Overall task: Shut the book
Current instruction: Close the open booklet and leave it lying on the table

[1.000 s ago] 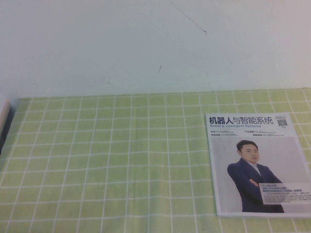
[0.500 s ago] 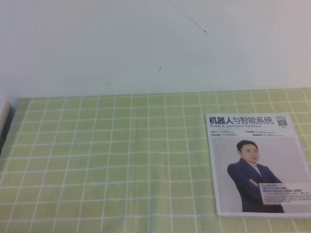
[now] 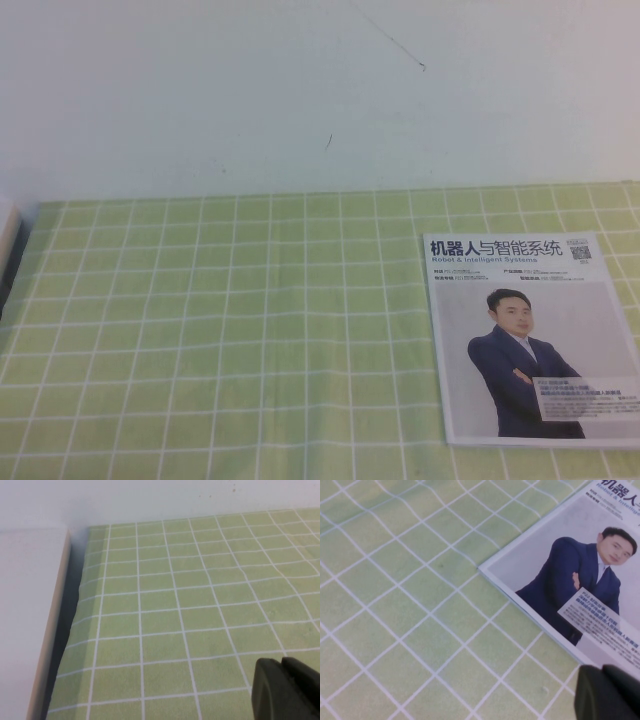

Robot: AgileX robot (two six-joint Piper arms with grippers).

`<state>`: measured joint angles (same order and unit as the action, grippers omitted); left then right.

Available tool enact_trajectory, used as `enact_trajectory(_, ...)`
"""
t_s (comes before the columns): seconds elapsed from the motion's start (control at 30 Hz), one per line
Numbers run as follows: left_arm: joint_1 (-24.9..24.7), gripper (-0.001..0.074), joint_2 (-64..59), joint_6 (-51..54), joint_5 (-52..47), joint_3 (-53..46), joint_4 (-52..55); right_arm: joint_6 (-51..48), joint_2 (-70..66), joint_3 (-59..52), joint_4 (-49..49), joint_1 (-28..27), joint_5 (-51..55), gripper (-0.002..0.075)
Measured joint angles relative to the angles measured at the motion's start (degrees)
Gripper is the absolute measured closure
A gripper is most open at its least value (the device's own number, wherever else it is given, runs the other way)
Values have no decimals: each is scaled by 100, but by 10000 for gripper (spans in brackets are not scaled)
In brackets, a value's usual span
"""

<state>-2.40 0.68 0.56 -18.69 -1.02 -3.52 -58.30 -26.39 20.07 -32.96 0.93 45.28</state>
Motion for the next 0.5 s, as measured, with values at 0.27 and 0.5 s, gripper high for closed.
enact_trajectory(0.27, 0, 738, 0, 0, -13, 10, -20, -635, 831, -449, 605, 0, -365, 729)
enact_trajectory(0.5, 0, 738, 0, 0, -17, 10, -20, -257, 1806, -1099, 721, 0, -1863, 729)
